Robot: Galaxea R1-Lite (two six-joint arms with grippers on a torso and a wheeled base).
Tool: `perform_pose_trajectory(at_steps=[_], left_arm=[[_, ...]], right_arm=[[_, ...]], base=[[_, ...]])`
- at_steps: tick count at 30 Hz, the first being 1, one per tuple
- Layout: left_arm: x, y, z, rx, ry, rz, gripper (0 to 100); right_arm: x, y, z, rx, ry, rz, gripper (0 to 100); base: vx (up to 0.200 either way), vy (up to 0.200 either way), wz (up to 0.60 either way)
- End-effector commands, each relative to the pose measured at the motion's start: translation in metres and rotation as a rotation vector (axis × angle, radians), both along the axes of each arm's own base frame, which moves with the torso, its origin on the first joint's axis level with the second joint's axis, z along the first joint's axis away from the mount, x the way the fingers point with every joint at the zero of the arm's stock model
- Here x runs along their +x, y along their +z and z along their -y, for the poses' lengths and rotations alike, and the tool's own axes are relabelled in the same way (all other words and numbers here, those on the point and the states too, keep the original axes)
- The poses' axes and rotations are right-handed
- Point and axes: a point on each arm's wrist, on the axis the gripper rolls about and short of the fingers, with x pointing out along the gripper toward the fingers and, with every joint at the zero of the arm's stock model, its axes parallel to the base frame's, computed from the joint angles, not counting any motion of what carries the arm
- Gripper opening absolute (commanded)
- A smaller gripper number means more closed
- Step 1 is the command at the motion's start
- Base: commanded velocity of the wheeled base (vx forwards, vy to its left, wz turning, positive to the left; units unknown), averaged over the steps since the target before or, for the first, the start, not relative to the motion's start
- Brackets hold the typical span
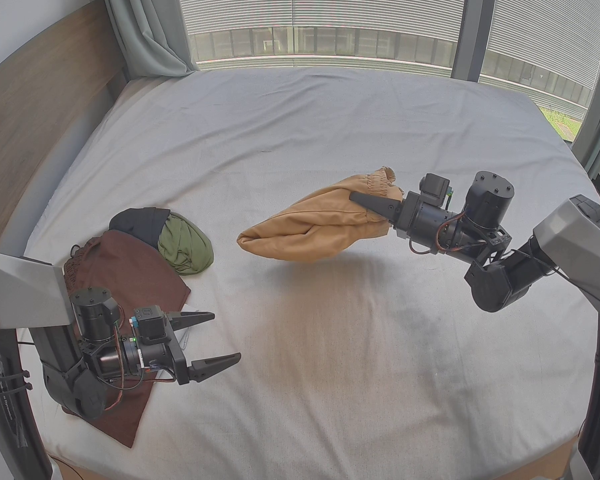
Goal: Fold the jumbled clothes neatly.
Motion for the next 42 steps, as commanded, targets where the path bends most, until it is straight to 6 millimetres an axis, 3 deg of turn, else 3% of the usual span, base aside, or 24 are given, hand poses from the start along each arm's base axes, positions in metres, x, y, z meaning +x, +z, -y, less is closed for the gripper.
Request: perform_pose_trajectory(at_steps=[1, 11, 15, 27, 29, 33, 42], left_arm=[[0.000, -0.001, 0.000, 0.000, 0.001, -0.003, 100], [0.000, -0.002, 0.000, -0.001, -0.005, -0.010, 100], [-0.001, -0.003, 0.001, 0.000, -0.006, -0.013, 100], [0.001, -0.004, 0.005, -0.003, -0.016, -0.015, 100], [0.001, -0.005, 0.004, -0.004, -0.016, -0.020, 100], [0.000, -0.005, 0.004, -0.004, -0.015, -0.021, 100], [0.000, -0.003, 0.001, -0.003, -0.007, -0.019, 100]], right_arm=[[0.019, -0.011, -0.003, -0.004, -0.010, -0.014, 0], [0.030, -0.030, -0.005, -0.011, -0.018, -0.042, 0], [0.034, -0.024, -0.001, -0.004, -0.027, -0.022, 0], [0.064, 0.027, 0.006, 0.023, -0.064, 0.061, 0], [0.070, 0.027, 0.006, 0.025, -0.065, 0.068, 0], [0.081, 0.010, 0.003, 0.024, -0.070, 0.064, 0], [0.084, -0.068, -0.003, -0.040, -0.061, -0.093, 0]], base=[[0.000, 0.000, 0.00], [0.000, 0.000, 0.00], [0.000, 0.000, 0.00], [0.000, 0.000, 0.00], [0.000, 0.000, 0.00], [0.000, 0.000, 0.00], [0.000, 0.000, 0.00]])
